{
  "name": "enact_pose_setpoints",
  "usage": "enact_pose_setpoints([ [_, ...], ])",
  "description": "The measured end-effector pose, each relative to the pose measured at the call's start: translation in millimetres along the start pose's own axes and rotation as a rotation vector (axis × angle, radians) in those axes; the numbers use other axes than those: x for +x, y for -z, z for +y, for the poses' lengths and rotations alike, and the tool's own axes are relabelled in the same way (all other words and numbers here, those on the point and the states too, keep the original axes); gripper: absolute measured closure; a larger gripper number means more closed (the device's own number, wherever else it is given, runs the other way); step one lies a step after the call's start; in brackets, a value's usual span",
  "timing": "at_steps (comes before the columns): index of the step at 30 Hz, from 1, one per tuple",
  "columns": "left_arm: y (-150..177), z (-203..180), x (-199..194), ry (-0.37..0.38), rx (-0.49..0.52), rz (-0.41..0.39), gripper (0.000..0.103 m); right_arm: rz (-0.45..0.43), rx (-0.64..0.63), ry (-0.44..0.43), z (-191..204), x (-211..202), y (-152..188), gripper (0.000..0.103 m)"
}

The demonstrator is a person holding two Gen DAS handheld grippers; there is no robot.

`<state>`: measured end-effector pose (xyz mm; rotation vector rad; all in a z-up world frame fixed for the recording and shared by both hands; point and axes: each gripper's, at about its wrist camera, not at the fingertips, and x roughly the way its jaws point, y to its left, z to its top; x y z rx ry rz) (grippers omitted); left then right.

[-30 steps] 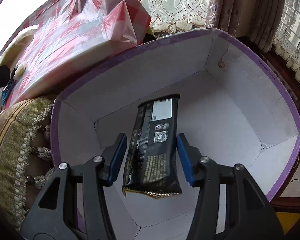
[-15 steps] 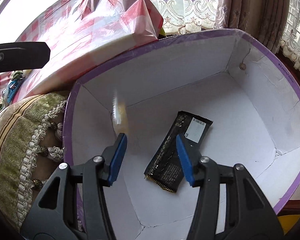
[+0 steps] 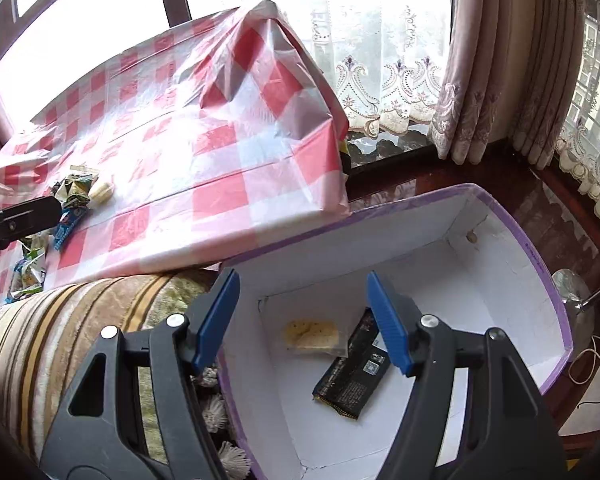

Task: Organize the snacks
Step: 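Return both tools to the snack pile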

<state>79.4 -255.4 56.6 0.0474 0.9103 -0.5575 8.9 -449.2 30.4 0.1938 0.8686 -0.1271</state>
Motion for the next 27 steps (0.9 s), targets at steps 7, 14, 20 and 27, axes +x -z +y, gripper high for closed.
enact_pose_setpoints([
  [7,32,72,-43,-0.081,-0.152,-0.033,0.034,0.001,-0.139,-0.04,68,2,-17,0.034],
  [14,64,143,-76,-0.161,-0.299,-0.04,0.034,0.057,-0.202,-0.12,113,7,-23,0.034],
  [20,86,187,-85,-0.244,-0.372,-0.002,0.034,0.119,-0.269,-0.18,158,19,-21,0.034],
  [27,99,222,-79,-0.288,-0.413,0.072,0.034,0.177,-0.337,-0.266,213,31,-16,0.034],
])
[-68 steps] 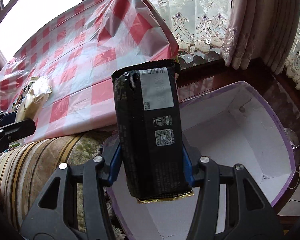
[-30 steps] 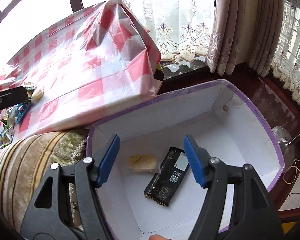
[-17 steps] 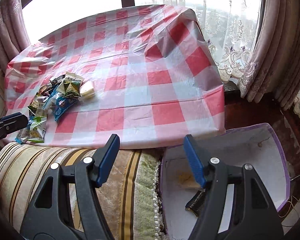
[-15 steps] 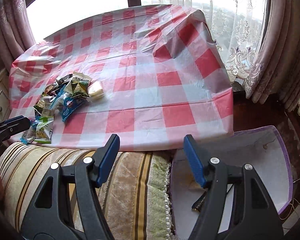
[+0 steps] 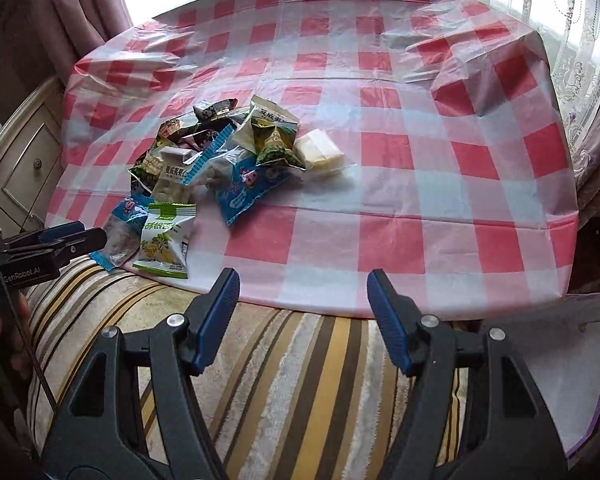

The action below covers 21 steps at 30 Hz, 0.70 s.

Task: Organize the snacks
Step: 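Return both tools to the snack pile, then grasp the blue candy bag with the left tool while the right tool grasps the green nut bag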

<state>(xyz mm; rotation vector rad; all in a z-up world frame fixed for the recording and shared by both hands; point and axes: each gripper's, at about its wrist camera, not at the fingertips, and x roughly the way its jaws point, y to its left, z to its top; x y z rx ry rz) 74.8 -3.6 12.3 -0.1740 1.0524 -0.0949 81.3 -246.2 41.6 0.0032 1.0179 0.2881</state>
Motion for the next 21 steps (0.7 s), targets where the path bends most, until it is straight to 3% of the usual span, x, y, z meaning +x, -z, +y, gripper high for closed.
enact_pose_setpoints([
  [7,-9,9,24,-0.007,0.02,0.074,0.034,0.058,-0.076,-0.092,48,29,-15,0.034],
  [14,-14,20,48,0.017,0.006,0.159,0.034,0.111,-0.074,-0.132,63,54,-24,0.034],
  [17,-15,23,50,0.025,0.016,0.136,0.034,0.128,-0.076,-0.139,67,62,-27,0.034],
  [21,-15,25,51,0.014,0.01,0.113,0.044,0.145,-0.09,-0.148,75,68,-30,0.034],
])
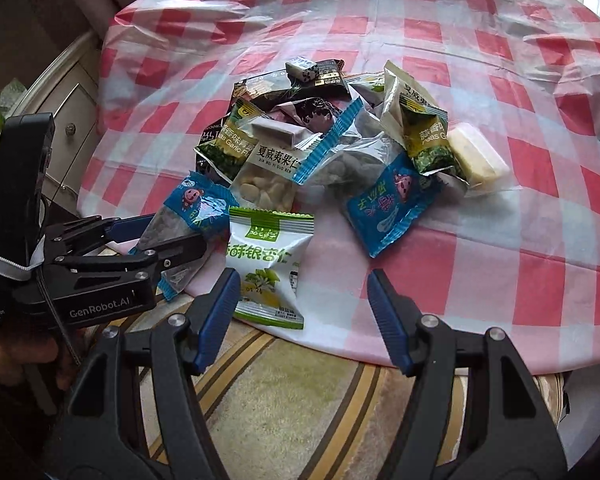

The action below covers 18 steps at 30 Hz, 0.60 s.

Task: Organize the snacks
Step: 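Grasp the blue candy bag with the left tool while the right tool grasps the green nut bag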

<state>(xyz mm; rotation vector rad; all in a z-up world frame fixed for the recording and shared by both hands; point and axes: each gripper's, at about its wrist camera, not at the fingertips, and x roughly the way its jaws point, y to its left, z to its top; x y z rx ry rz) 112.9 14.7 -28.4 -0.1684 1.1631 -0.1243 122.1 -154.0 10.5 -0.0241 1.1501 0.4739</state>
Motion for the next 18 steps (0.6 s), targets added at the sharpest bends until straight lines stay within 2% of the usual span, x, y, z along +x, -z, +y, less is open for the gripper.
enact_pose_setpoints([
  [9,8,16,-10,0.007,-0.08,-0.047,0.048,0.061,-0.018,-0.069,9,24,-8,0.039],
  [12,11,20,-14,0.011,-0.089,-0.054,0.048,0.077,-0.015,-0.079,10,32,-10,0.045],
  [18,12,21,-14,0.019,-0.101,-0.061,0.048,0.073,-0.031,-0.065,14,35,-13,0.049],
])
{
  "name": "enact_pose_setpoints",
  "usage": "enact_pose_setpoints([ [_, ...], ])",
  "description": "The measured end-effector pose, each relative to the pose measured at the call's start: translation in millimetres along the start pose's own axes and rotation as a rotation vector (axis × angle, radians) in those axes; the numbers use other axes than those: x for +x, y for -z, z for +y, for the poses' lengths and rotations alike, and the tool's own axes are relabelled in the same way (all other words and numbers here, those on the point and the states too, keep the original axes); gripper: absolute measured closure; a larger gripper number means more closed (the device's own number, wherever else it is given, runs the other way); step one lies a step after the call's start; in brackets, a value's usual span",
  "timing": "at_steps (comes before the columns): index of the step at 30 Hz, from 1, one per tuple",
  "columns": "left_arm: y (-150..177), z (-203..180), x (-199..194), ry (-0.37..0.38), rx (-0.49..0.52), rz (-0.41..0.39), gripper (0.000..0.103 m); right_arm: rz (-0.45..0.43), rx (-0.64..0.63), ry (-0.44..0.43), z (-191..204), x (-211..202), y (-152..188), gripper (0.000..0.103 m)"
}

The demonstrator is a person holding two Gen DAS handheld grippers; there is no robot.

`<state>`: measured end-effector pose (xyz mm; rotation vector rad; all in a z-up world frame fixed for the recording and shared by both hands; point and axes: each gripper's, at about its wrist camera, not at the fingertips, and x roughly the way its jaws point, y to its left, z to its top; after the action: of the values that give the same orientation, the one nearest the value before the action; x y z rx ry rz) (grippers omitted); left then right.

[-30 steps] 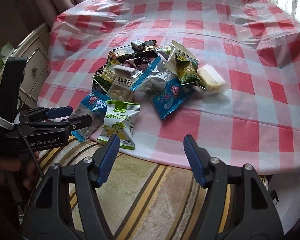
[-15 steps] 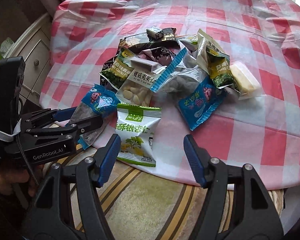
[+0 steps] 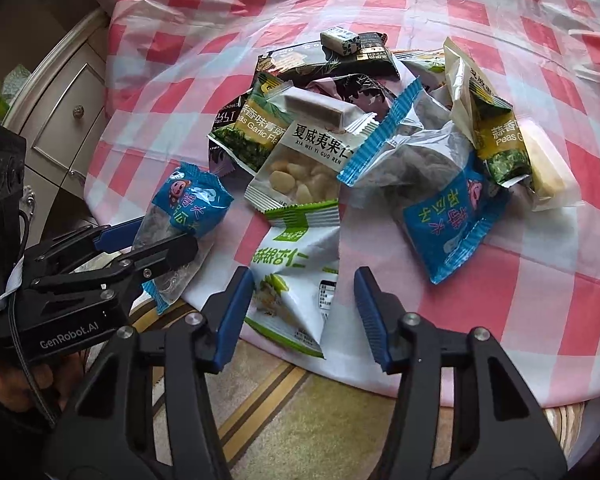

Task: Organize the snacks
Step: 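Grasp the blue candy bag with the left tool while the right tool grasps the green nut bag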

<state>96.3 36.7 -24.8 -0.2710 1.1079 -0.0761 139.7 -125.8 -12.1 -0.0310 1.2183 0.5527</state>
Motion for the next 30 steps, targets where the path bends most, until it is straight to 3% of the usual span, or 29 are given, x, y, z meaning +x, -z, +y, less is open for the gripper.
enact_pose_setpoints([
  [6,1,1,-1,0.001,-0.001,-0.002,0.048,-0.025,-0.052,0.089,13,-2,-4,0.047],
  [17,1,0,0,0.0,-0.001,-0.004,0.048,-0.026,-0.067,0.094,14,3,-11,0.047],
  [20,1,0,0,-0.002,0.0,-0.003,0.048,-0.005,-0.05,0.072,10,8,-11,0.056],
  [30,2,-2,-2,-0.011,0.006,-0.015,0.049,-0.048,-0.045,0.063,5,-3,-3,0.066],
])
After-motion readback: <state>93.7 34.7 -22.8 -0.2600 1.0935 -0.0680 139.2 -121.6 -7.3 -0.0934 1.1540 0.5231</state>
